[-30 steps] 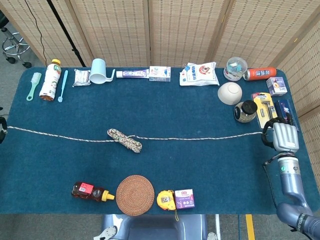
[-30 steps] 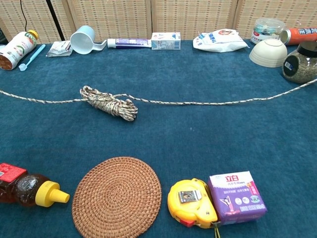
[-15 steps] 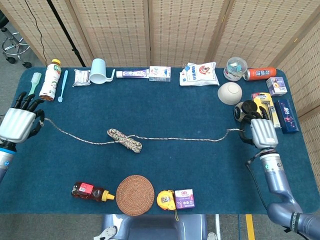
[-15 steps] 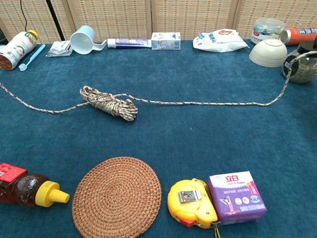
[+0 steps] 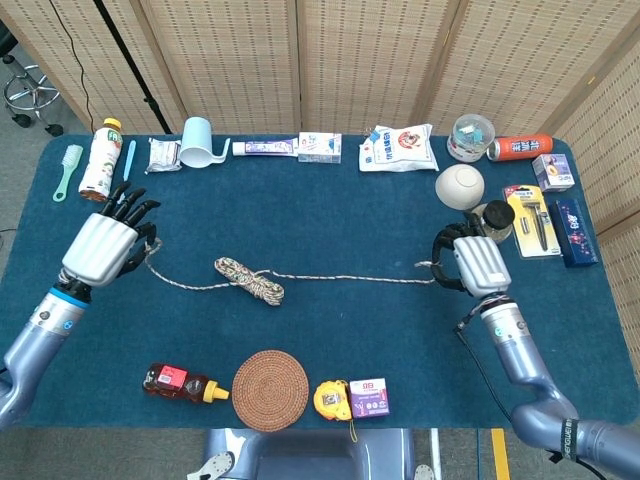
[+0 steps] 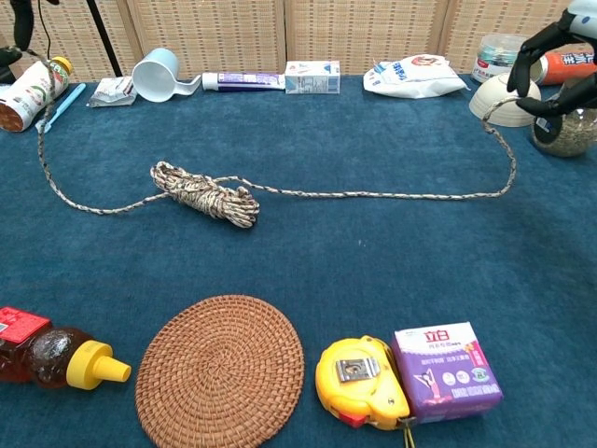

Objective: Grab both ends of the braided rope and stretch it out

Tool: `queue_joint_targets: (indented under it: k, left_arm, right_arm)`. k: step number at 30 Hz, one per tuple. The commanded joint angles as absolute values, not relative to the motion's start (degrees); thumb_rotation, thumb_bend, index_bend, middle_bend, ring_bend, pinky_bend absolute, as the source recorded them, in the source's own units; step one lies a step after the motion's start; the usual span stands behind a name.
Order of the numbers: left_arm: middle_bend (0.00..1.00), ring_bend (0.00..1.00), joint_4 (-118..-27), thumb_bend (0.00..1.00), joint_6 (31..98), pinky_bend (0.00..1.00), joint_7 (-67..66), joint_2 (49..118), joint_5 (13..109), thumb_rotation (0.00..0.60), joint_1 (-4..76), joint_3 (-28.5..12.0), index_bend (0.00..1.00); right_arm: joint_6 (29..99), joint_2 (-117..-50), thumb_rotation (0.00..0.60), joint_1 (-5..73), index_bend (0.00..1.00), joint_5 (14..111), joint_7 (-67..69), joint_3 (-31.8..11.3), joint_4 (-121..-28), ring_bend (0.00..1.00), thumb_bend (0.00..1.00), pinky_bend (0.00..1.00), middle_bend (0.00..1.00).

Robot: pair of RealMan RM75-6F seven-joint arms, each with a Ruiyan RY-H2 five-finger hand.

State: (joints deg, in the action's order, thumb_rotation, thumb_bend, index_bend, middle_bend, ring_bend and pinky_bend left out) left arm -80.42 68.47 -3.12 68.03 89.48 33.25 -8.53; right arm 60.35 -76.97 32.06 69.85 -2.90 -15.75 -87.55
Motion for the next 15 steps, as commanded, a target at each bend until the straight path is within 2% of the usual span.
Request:
queue_joint_targets:
  k: [1,9,15]
  left_arm:
    - [0.24,0.11,-81.2,0.39,68.3,0.00,-3.7,68.7,89.9,0.600,34.0,-8.7,0.72]
    - [0.24,0.11,-82.9,0.39,66.6,0.00,-5.3,71.3,90.3,0.600,36.7,-9.1,0.72]
    - [0.24,0.10,-83.9,0.38,65.5,0.00,-7.0,72.9,90.1,0.600,38.2,-9.2,0.67]
  right_arm:
    - [60.2,-77.3,0.600,32.6,0.68,69.9,-3.2,-15.8,-88.0,0.23,0.51,0.00,0.40]
    - [59.1,-79.2,0.600,34.7,0.67,69.6,-4.1,-15.9,-89.0,0.23,0.51,0.00,0.39]
    - [58.5,-81.0,0.600,36.1,0.66,68.9,-5.0,-15.9,-88.8,0.23,0.51,0.00,0.38]
